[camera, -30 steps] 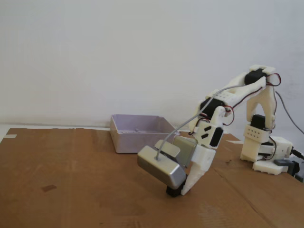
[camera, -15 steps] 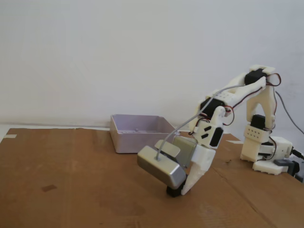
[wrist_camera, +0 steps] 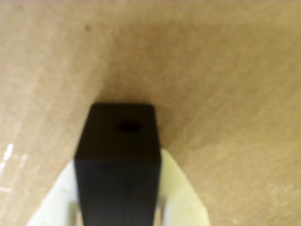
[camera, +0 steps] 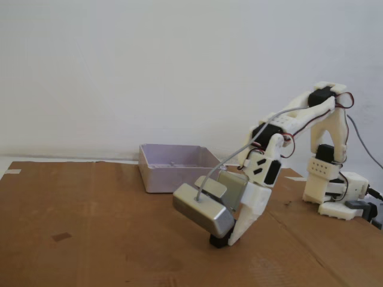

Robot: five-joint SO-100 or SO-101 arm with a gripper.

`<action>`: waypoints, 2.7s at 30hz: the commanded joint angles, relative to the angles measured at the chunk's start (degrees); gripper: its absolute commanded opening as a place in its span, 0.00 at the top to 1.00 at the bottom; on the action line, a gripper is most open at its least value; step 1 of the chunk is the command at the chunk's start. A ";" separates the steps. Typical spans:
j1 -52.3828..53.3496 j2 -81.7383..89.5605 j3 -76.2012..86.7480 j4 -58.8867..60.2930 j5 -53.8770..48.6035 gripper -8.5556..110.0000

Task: Grasp a block and put it in the box.

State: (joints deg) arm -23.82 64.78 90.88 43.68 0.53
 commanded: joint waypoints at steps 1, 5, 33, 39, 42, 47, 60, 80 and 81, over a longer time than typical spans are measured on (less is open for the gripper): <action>-0.18 3.08 -4.13 -0.97 0.35 0.93; -0.18 3.16 -4.57 -0.97 0.35 0.93; 1.85 12.48 -6.77 -0.88 0.35 0.93; 1.93 15.29 -6.77 -0.88 0.35 0.93; 1.93 16.61 -6.77 -0.88 0.35 0.93; 2.72 19.16 -6.77 -0.88 0.35 0.93; 8.79 27.07 -6.50 -0.88 0.44 0.93; 25.75 36.74 -6.42 -0.88 3.69 0.92; 26.63 36.83 -6.59 -0.88 3.69 0.92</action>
State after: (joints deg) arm -0.09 93.08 90.35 43.68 3.69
